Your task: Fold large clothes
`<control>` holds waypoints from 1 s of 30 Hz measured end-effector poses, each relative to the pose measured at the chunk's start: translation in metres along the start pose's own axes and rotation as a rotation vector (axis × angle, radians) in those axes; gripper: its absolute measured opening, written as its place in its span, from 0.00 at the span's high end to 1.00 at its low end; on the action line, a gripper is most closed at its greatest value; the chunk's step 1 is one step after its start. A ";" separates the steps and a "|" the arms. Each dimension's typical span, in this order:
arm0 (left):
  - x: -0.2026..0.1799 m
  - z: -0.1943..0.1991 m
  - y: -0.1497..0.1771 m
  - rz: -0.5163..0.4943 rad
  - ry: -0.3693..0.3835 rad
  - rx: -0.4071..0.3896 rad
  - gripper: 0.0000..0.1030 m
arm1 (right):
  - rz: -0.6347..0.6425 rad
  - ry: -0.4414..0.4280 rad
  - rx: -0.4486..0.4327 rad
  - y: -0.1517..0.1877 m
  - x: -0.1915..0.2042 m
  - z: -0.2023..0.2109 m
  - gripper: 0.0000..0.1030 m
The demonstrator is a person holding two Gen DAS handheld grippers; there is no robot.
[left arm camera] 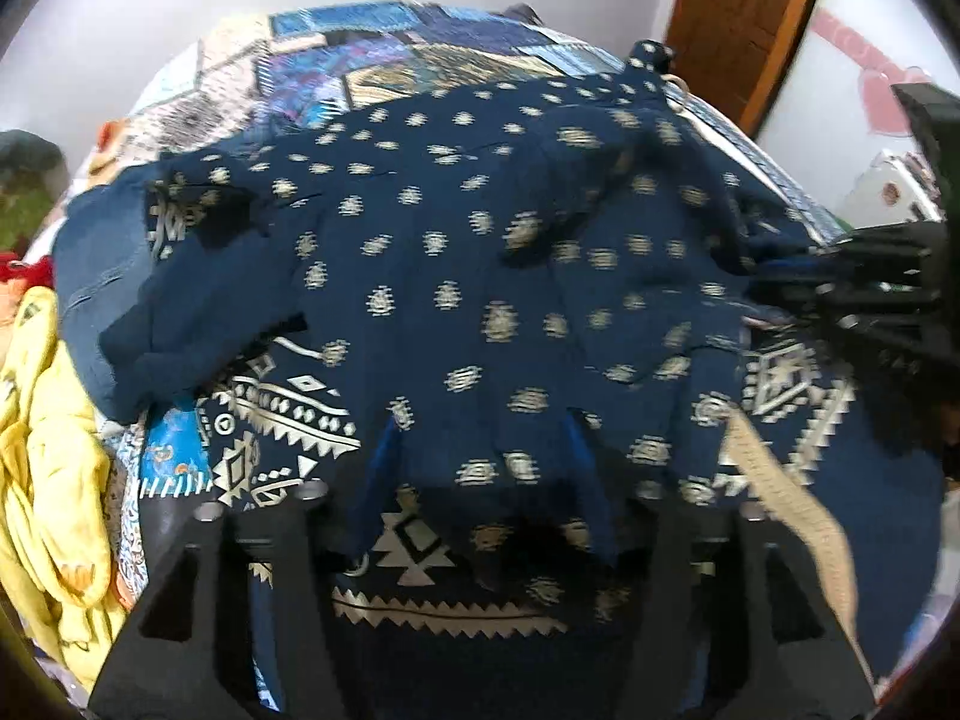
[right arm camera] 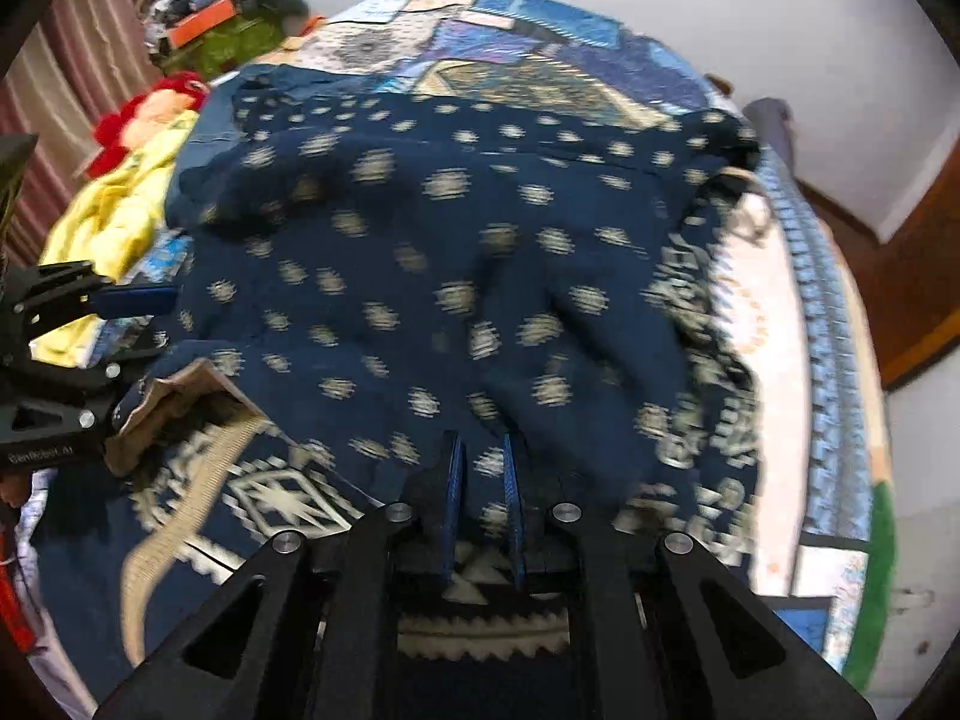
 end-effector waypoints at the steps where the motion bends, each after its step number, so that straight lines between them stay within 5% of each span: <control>1: 0.001 0.000 0.001 0.004 -0.011 -0.008 0.33 | 0.001 0.026 0.002 0.002 -0.003 0.000 0.92; 11: 0.005 -0.006 0.003 0.039 0.001 -0.004 0.30 | -0.009 0.131 -0.003 0.024 -0.029 0.016 0.92; 12: 0.005 -0.006 0.004 0.040 -0.001 -0.004 0.30 | -0.004 0.158 0.000 0.027 -0.032 0.017 0.83; 14: 0.006 -0.006 0.004 0.048 -0.001 -0.006 0.29 | -0.003 0.227 0.008 0.037 -0.044 0.018 0.44; 15: 0.007 -0.005 0.005 0.052 0.003 -0.006 0.29 | -0.011 0.293 0.000 0.041 -0.052 0.020 0.09; 16: 0.007 -0.005 0.006 0.056 0.007 -0.005 0.29 | -0.030 0.383 -0.029 0.045 -0.069 0.025 0.00; 22: 0.024 0.023 0.000 0.076 0.009 -0.049 0.29 | -0.153 0.212 -0.012 0.052 -0.109 0.038 0.00; 26: 0.070 0.052 -0.015 0.145 -0.067 -0.118 0.29 | -0.210 0.118 -0.076 0.026 -0.122 0.051 0.00; 30: 0.125 0.049 -0.025 0.224 -0.149 -0.102 0.29 | -0.267 0.032 -0.102 -0.014 -0.123 0.041 0.00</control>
Point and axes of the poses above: each gripper's, at about its wrist camera, not at the fingertips, and z roughly against the way its jaws point, x to its left, y to its underside, the point moved 6 cm from there along -z, roughly the way its jaws point, and after that the axes turned 3 degrees about x, right-handed, at the moved point
